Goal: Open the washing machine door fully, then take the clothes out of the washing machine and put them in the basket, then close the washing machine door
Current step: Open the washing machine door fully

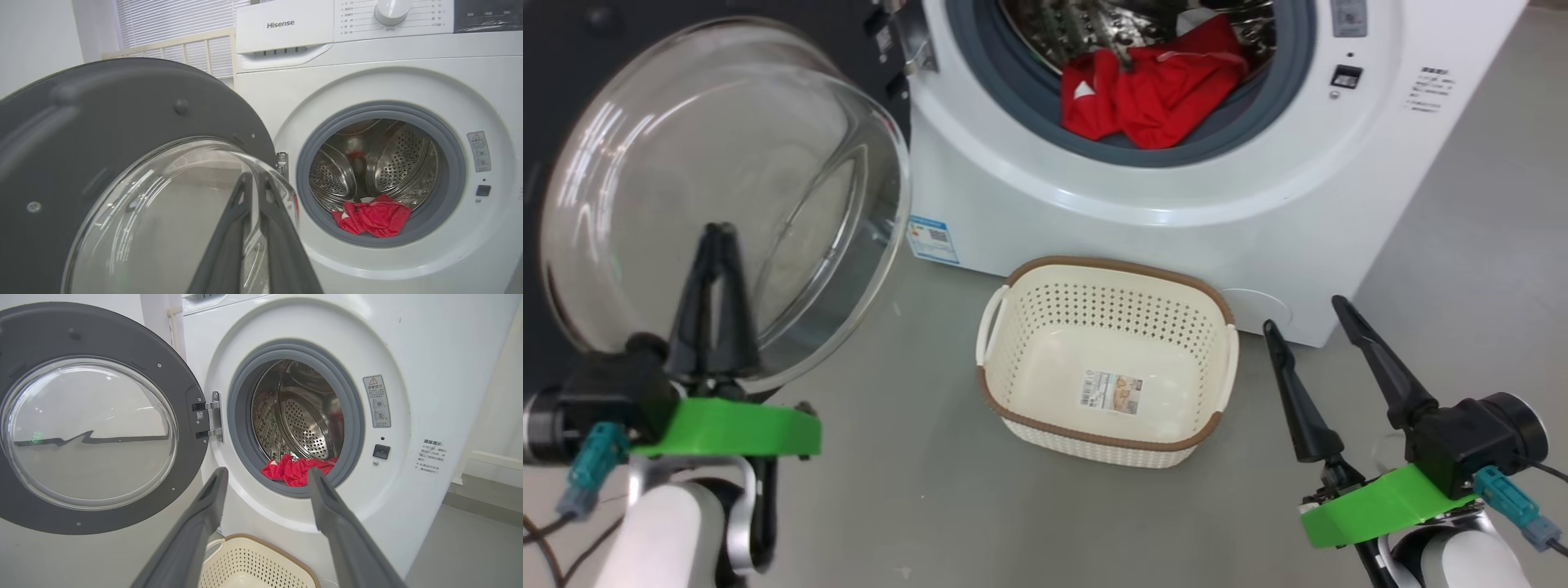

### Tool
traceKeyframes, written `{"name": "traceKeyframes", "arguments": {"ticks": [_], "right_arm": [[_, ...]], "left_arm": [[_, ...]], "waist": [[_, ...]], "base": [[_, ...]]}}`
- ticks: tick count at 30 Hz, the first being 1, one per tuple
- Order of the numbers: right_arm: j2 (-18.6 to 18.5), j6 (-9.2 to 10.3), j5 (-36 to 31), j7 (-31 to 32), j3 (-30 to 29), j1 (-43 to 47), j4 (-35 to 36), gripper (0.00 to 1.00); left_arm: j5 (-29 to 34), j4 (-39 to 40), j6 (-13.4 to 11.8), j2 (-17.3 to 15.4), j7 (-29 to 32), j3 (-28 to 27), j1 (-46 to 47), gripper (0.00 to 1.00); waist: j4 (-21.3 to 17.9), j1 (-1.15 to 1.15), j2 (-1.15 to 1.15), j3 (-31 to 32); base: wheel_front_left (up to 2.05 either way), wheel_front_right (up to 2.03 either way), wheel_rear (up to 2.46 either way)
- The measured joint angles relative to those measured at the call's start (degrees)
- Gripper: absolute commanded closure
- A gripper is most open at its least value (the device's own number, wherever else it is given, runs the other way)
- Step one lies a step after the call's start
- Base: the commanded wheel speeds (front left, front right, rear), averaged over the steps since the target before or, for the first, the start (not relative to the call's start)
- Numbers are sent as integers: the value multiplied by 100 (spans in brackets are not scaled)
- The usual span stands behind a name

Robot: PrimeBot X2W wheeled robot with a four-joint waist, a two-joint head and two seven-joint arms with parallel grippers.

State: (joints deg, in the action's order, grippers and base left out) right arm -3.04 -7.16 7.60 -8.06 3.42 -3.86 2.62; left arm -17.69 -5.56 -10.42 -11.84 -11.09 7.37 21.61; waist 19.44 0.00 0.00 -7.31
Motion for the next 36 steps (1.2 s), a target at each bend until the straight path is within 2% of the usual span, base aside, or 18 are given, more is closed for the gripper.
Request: {"name": "traceKeyframes", "arguments": {"ticks": [2,3,4,6,8,10,11,12,13,20,36], "right_arm": [[0,0,4,-49,-74,-1,-27,0],[0,0,4,-77,-91,-1,-41,0],[0,0,4,-93,-103,-1,-57,0],[1,0,4,-116,-136,-1,-75,0],[4,0,4,-156,-167,-1,-86,0],[4,0,10,-191,-246,-1,-116,0],[3,0,31,-212,-260,-1,-135,0],[4,0,60,-232,-265,-1,-158,0],[5,0,103,-272,-266,-1,-178,0],[8,-4,118,-390,-341,-2,-271,0],[19,-4,1,-569,-581,221,-320,0]], "left_arm": [[-56,255,48,19,76,75,-87,86],[-74,350,96,20,116,107,-128,79],[-113,423,142,21,130,144,-177,66],[-112,486,223,8,197,233,-250,79],[-112,505,240,9,197,256,-298,71],[-132,499,300,-4,212,276,-346,54],[-179,499,344,-1,198,283,-378,38],[-190,499,345,0,172,308,-417,6],[-190,498,347,0,147,330,-454,0],[-215,499,490,3,-16,469,-789,0],[-188,472,583,-20,-288,506,-1383,0]], "waist": [[-94,0,0,24],[-143,0,0,32],[-197,0,0,39],[-301,0,0,50],[-357,0,0,56],[-472,0,0,63],[-531,0,0,67],[-592,0,0,69],[-658,0,0,73],[-1147,0,0,86],[-2276,0,0,174]], "base": [[0,0,0],[0,0,0],[0,0,0],[0,0,0],[0,0,0],[0,0,0],[0,0,0],[0,0,0],[0,0,0],[0,0,0],[0,0,0]]}}
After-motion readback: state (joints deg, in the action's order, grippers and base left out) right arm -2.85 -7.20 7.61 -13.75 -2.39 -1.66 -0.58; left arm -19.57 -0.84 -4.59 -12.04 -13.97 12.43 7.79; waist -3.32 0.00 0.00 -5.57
